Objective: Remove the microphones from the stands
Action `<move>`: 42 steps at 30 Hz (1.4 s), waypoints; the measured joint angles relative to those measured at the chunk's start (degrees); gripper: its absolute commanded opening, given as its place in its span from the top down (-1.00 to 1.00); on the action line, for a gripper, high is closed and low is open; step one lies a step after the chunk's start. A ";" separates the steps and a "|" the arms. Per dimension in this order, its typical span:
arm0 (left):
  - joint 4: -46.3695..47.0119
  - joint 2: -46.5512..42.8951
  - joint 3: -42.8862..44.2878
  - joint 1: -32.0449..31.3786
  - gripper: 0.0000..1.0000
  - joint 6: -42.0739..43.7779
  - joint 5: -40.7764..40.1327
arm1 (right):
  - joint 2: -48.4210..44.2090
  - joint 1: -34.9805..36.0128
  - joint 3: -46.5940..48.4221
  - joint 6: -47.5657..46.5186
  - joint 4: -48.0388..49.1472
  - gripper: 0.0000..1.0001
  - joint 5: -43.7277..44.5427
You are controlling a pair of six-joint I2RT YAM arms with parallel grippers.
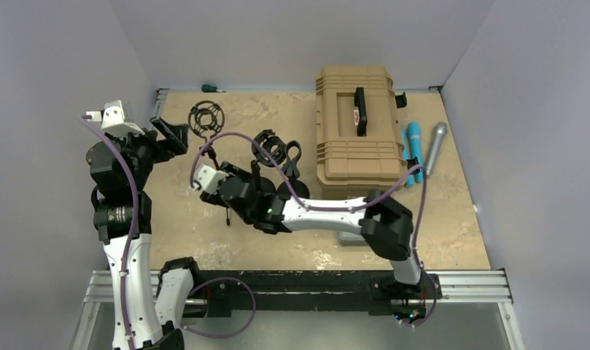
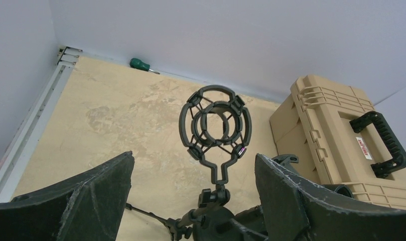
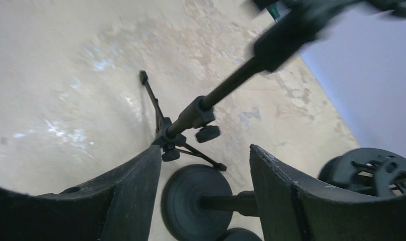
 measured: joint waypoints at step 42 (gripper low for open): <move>7.98 -2.93 -3.67 -16.96 -0.78 3.76 14.60 | -70.12 -11.56 -25.27 26.73 -6.19 -0.69 -6.84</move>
